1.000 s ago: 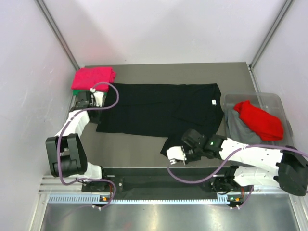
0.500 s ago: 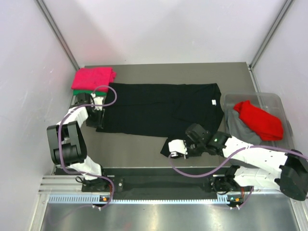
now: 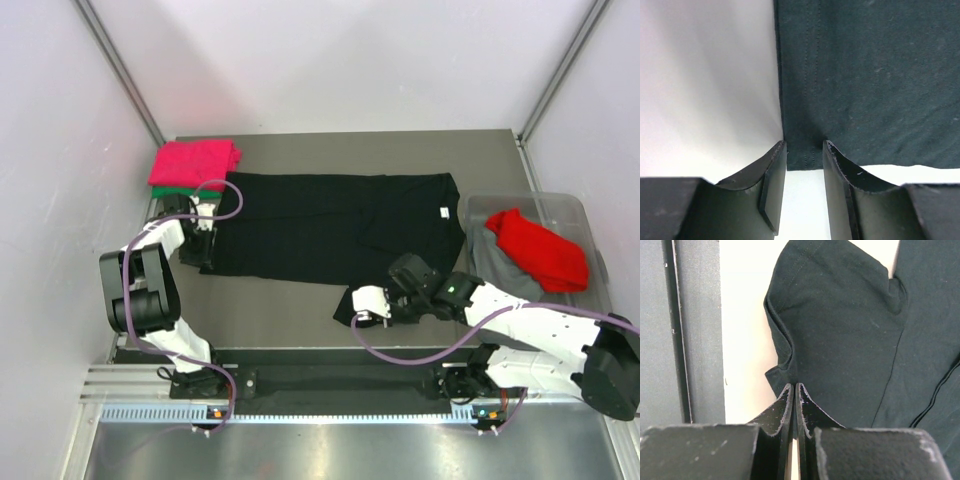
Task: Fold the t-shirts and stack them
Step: Fold the tshirt
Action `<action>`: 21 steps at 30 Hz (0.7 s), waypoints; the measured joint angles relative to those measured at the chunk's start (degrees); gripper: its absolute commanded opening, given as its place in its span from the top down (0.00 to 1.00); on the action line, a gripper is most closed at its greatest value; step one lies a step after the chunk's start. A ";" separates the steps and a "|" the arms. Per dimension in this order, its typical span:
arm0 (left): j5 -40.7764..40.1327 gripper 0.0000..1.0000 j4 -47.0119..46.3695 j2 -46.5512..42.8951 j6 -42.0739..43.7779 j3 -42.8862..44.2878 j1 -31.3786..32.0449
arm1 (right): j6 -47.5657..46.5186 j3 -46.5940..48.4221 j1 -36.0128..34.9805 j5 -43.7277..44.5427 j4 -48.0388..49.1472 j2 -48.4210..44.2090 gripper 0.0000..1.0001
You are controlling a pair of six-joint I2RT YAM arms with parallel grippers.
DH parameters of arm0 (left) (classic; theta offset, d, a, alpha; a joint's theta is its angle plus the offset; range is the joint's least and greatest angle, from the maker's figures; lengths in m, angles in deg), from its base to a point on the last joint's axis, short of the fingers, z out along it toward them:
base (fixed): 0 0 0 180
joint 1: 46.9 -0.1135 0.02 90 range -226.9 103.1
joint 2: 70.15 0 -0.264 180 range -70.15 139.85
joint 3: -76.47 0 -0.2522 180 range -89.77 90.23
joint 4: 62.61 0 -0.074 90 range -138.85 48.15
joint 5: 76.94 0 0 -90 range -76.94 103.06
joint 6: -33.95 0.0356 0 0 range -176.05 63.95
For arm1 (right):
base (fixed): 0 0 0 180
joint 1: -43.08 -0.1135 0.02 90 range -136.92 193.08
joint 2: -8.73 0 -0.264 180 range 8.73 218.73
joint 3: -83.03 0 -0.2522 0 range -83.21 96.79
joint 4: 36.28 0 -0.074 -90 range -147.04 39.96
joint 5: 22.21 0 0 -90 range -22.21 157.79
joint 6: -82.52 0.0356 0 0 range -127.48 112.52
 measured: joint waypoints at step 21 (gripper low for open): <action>-0.83 1.00 0.35 0.04 -1.22 0.00 0.00 | 0.63 0.00 2.56 -0.52 0.17 -0.33 1.00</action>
